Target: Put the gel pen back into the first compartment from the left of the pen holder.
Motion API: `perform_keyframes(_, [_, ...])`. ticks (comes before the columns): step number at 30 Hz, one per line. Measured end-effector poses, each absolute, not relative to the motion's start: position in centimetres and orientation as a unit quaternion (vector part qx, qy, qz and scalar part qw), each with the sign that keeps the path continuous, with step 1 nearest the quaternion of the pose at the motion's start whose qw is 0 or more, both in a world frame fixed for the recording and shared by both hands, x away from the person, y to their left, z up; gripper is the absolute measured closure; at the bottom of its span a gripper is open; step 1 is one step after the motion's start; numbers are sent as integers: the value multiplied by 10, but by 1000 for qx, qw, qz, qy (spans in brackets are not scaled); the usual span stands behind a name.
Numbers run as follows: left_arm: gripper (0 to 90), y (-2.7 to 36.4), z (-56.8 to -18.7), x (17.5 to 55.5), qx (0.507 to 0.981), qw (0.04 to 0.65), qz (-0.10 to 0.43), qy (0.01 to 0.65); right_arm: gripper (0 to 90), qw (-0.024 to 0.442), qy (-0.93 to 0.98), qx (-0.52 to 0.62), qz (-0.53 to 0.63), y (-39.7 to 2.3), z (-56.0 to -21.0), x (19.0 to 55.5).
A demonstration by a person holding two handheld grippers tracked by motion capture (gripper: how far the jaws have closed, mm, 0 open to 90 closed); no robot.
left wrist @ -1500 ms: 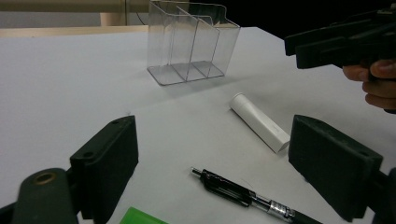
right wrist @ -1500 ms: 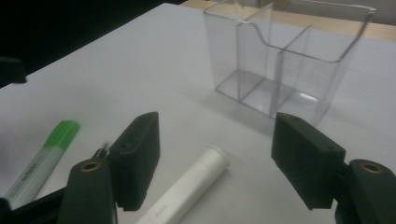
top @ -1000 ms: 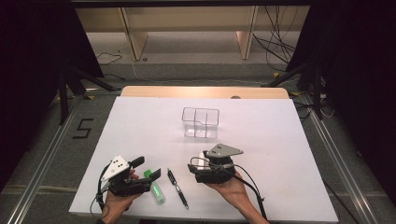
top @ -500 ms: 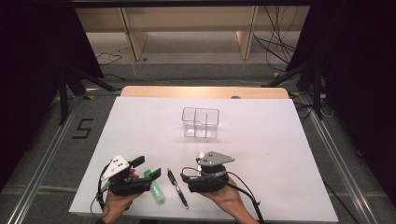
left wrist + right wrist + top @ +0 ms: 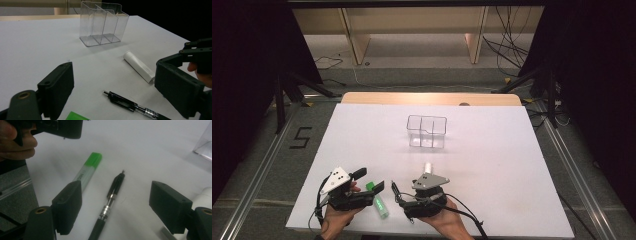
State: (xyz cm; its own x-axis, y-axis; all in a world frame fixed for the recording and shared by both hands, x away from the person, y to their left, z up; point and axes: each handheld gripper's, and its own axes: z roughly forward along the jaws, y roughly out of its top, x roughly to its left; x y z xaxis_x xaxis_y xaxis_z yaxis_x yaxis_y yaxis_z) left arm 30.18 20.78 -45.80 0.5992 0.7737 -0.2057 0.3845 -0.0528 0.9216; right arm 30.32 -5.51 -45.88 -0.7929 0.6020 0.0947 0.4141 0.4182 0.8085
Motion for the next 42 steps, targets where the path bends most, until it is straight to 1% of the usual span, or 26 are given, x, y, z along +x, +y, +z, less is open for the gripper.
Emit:
perform_keyframes(6, [158,207,-457,303,703,553,176,412,310,98,846,298,431,-47,-468,297])
perform_keyframes(10, [158,206,-457,302,705,552,177,409,345,112,855,295,412,-42,-475,294])
perform_keyframes(15, [158,207,-457,302,703,553,177,411,418,120,864,290,394,-37,-482,292])
perform_keyframes(22, [158,207,-458,302,703,553,176,411,489,123,871,292,376,-36,-491,294])
perform_keyframes(38, [158,207,-458,303,705,552,175,410,678,128,877,280,368,-32,-497,290])
perform_keyframes(42, [158,207,-458,303,706,551,175,410,705,126,876,285,368,-31,-497,289])
